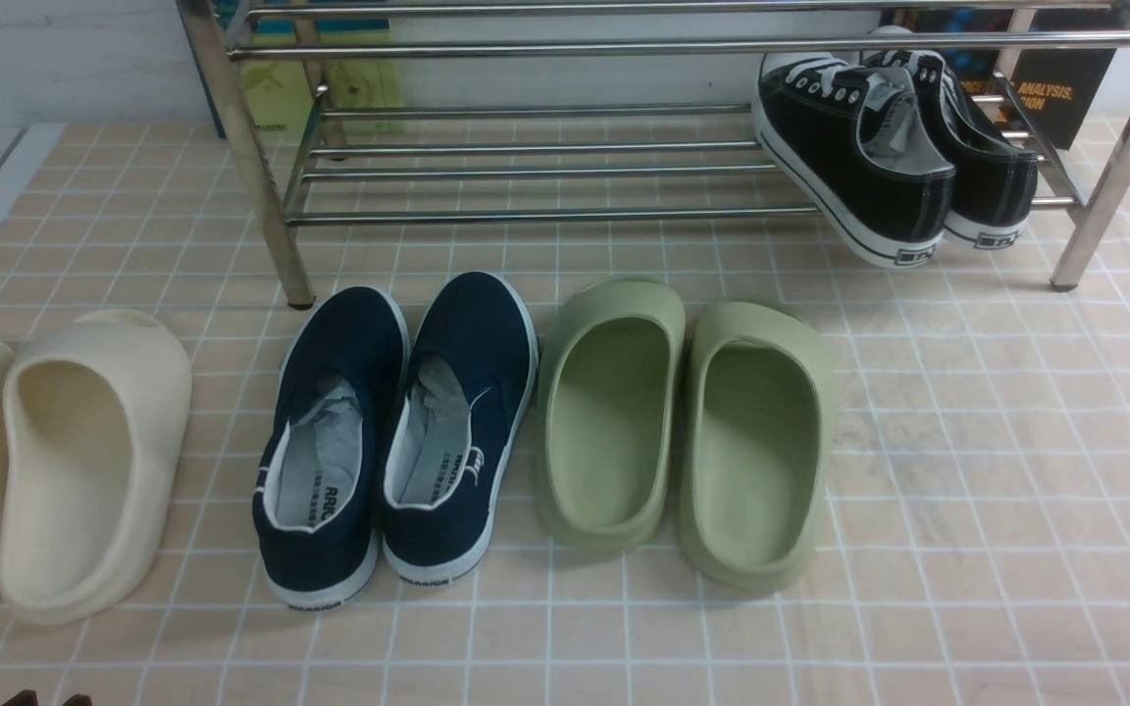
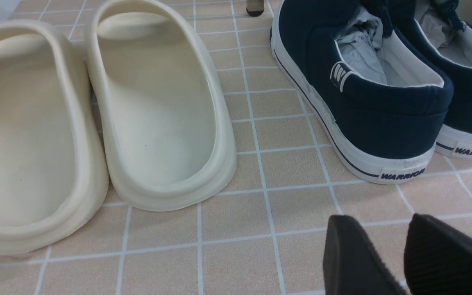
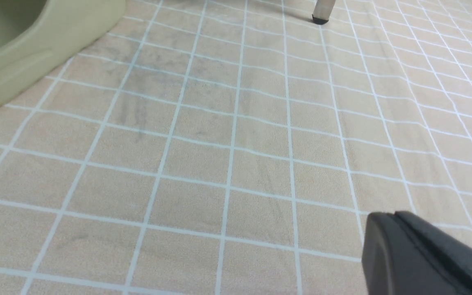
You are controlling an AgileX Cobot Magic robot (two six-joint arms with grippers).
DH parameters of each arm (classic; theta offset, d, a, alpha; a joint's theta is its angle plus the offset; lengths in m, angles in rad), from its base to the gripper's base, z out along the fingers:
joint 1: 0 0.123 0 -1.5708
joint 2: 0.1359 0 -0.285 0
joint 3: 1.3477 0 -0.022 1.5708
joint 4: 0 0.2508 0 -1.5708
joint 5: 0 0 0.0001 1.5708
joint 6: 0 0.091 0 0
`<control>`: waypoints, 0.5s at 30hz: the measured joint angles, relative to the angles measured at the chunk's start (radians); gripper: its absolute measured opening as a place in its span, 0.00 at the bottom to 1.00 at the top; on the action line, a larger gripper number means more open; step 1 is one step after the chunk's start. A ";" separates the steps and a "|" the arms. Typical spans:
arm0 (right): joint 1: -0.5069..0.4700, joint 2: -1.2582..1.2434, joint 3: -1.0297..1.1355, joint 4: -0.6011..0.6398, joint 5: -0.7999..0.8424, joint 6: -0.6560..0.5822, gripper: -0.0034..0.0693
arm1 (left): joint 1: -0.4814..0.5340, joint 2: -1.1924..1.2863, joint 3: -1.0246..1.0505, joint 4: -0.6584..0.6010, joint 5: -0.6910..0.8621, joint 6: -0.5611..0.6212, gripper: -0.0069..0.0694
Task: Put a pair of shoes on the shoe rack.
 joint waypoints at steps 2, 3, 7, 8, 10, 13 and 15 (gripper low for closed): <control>0.000 0.000 0.000 0.012 -0.001 0.000 0.02 | 0.000 0.000 0.000 0.000 0.000 0.000 0.41; 0.000 0.000 0.000 0.024 -0.002 0.000 0.02 | 0.000 0.000 0.000 0.000 0.000 0.000 0.41; 0.000 0.000 0.000 0.045 -0.002 0.000 0.02 | 0.000 0.000 0.000 0.000 0.000 0.000 0.41; 0.000 0.000 0.000 0.048 -0.002 0.000 0.02 | 0.000 0.000 0.000 0.000 0.000 0.000 0.41; 0.000 0.000 0.000 0.052 -0.002 0.000 0.02 | 0.000 0.000 0.000 0.000 0.000 0.000 0.41; 0.000 0.000 0.000 0.053 -0.002 0.000 0.02 | 0.000 0.000 0.000 0.000 0.000 0.000 0.41; 0.000 0.000 0.000 0.053 -0.002 0.000 0.02 | 0.000 0.000 0.000 0.000 0.000 0.000 0.41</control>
